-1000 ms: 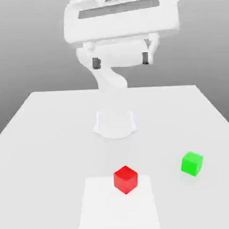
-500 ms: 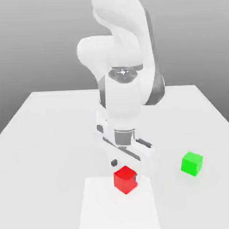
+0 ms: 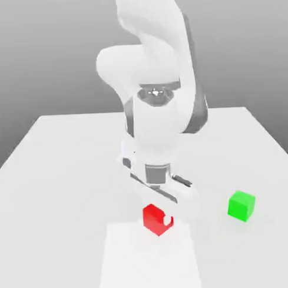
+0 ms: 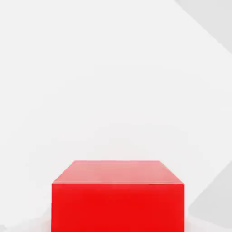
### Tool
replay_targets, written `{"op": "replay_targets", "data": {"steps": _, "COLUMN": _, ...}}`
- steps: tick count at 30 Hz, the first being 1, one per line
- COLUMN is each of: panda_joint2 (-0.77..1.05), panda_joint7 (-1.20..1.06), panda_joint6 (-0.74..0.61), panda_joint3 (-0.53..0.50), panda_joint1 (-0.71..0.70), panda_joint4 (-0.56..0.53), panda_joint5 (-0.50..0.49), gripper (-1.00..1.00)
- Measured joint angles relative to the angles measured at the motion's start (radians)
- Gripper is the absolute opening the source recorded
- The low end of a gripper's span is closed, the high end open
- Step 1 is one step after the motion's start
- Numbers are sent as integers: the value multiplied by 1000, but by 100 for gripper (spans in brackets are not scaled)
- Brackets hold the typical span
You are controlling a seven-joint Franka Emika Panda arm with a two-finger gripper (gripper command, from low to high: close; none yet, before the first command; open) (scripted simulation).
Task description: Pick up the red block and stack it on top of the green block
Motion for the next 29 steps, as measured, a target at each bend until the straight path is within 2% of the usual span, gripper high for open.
{"op": "replay_targets", "data": {"steps": 3, "panda_joint2": -58, "panda_joint7": -64, "panda_joint6": -58, "panda_joint3": 38, "panda_joint1": 77, "panda_joint4": 4, "panda_joint5": 43, "gripper": -100}}
{"op": "replay_targets", "data": {"steps": 13, "panda_joint2": -140, "panda_joint7": -295, "panda_joint6": -180, "panda_joint3": 256, "panda_joint1": 405, "panda_joint4": 48, "panda_joint5": 136, "gripper": -100}}
{"op": "replay_targets", "data": {"steps": 23, "panda_joint2": 30, "panda_joint7": -99, "panda_joint6": -68, "panda_joint3": 281, "panda_joint1": 342, "panda_joint4": 67, "panda_joint5": -157, "gripper": -100}}
{"op": "replay_targets", "data": {"steps": 26, "panda_joint2": 78, "panda_joint7": -65, "panda_joint6": -19, "panda_joint3": 273, "panda_joint1": 342, "panda_joint4": 68, "panda_joint5": -205, "gripper": -100}}
{"op": "replay_targets", "data": {"steps": 29, "panda_joint2": 119, "panda_joint7": -61, "panda_joint6": 35, "panda_joint3": 274, "panda_joint1": 341, "panda_joint4": 64, "panda_joint5": -211, "gripper": -100}}
